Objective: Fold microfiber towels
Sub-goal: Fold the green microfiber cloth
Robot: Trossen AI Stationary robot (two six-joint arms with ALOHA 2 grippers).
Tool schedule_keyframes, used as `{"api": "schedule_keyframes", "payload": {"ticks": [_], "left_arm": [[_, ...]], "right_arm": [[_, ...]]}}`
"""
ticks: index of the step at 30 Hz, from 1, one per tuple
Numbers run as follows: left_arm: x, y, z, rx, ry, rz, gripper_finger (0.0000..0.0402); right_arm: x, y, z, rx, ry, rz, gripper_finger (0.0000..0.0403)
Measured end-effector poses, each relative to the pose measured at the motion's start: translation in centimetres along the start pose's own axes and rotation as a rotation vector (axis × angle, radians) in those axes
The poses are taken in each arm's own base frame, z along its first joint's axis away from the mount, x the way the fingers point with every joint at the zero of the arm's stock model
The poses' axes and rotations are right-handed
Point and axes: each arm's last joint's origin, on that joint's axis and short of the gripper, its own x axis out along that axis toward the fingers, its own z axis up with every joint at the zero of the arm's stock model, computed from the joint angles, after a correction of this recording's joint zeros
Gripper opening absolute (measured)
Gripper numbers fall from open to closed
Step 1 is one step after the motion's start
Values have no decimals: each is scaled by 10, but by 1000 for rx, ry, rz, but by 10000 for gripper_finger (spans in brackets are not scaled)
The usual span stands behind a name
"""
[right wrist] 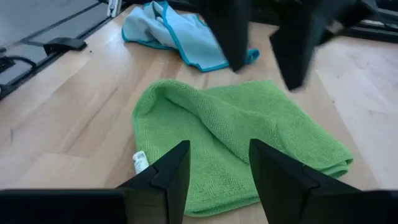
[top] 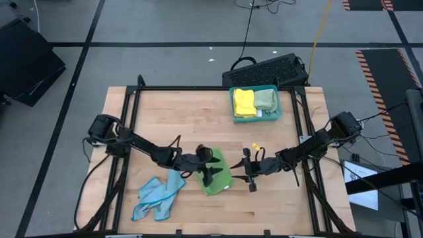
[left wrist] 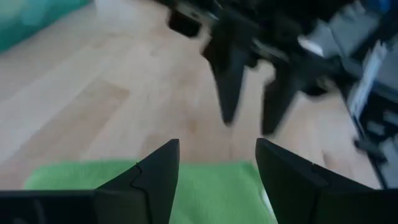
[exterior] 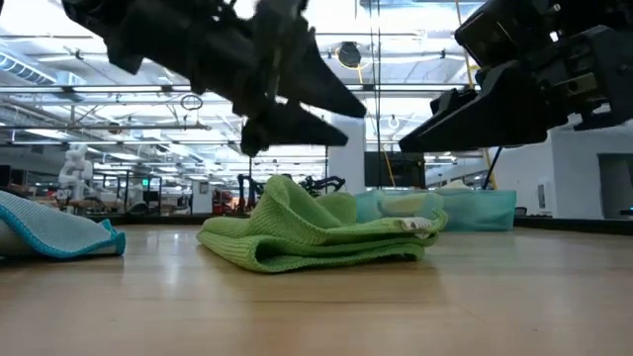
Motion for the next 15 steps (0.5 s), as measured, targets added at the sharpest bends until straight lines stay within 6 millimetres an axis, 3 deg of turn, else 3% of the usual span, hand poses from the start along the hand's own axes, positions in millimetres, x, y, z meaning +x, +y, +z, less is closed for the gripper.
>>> {"api": "schedule_keyframes", "payload": {"ticks": [4, 9, 15], "left_arm": [[-20, -7, 9, 59, 12, 77, 214], [-31, 20, -11, 89, 136, 459, 214], [-9, 30, -27, 30, 179, 429, 214]], "right_arm": [[0, 1, -1, 36, 13, 4, 155], [-1, 2, -1, 39, 5, 10, 155], [-1, 2, -1, 34, 5, 9, 155]]}}
